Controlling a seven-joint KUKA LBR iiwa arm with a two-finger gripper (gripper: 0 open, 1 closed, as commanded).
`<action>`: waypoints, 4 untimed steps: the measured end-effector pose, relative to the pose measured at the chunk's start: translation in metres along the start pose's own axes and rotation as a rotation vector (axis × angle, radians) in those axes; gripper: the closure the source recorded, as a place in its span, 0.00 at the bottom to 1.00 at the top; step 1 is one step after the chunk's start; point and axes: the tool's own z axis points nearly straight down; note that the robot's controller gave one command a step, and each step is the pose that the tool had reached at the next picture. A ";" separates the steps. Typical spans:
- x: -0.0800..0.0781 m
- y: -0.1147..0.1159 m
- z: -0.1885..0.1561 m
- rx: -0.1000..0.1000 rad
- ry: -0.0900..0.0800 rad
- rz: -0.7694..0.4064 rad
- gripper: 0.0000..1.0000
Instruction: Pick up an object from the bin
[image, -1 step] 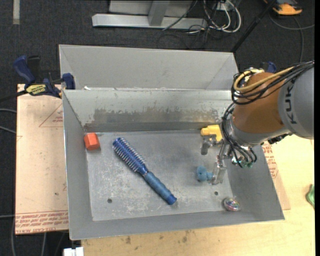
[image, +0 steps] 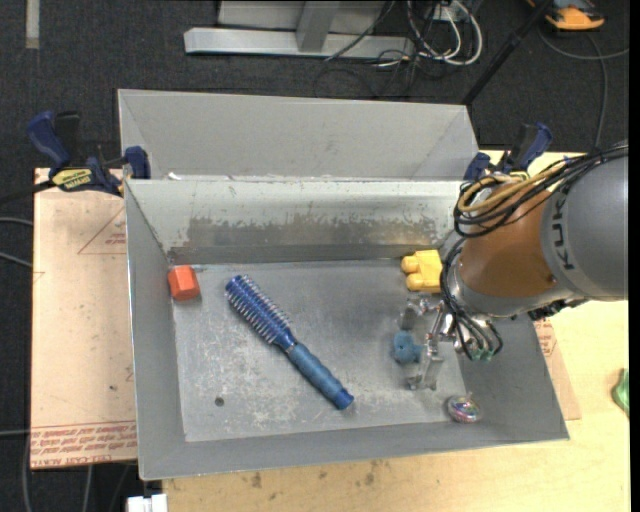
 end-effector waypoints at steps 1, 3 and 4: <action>0.005 0.004 -0.003 0.000 -0.005 0.059 0.00; 0.041 0.018 -0.148 0.000 -0.014 0.041 1.00; 0.059 0.028 -0.075 0.000 0.002 0.177 1.00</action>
Offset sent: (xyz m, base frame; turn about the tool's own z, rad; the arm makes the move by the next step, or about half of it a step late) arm -0.0053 0.0036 0.0033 0.0602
